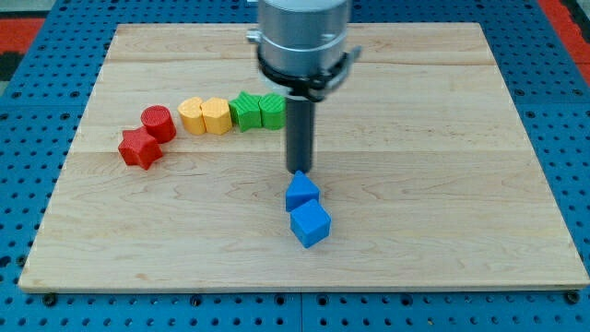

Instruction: Place the red red blocks on the top center

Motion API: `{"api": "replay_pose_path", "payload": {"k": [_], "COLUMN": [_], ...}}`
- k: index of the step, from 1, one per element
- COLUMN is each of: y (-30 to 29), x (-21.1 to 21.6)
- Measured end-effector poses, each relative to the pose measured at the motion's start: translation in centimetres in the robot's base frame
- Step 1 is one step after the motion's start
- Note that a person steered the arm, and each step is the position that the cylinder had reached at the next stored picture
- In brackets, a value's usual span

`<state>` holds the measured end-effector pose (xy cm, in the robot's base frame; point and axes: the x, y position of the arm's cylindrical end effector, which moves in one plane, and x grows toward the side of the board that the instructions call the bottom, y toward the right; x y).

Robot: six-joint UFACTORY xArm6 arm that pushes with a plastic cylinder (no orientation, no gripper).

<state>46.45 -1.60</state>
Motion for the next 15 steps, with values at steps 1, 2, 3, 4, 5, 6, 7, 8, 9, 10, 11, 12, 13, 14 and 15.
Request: {"api": "replay_pose_path", "payload": {"k": [1, 2, 3, 4, 5, 6, 7, 8, 9, 10, 11, 12, 13, 14, 15], "y": [-5.7, -11.3, -17.2, -17.9, -13.2, -14.2, -14.0, -19.1, -22.2, -17.2, -12.1, -10.8, -11.4, -12.1, -12.1], "x": [-0.2, 0.0, -1.3, -3.3, -4.0, -11.4, -12.1, -9.7, -9.9, -15.8, -17.7, -17.3, -17.3, -17.3, -15.9]}}
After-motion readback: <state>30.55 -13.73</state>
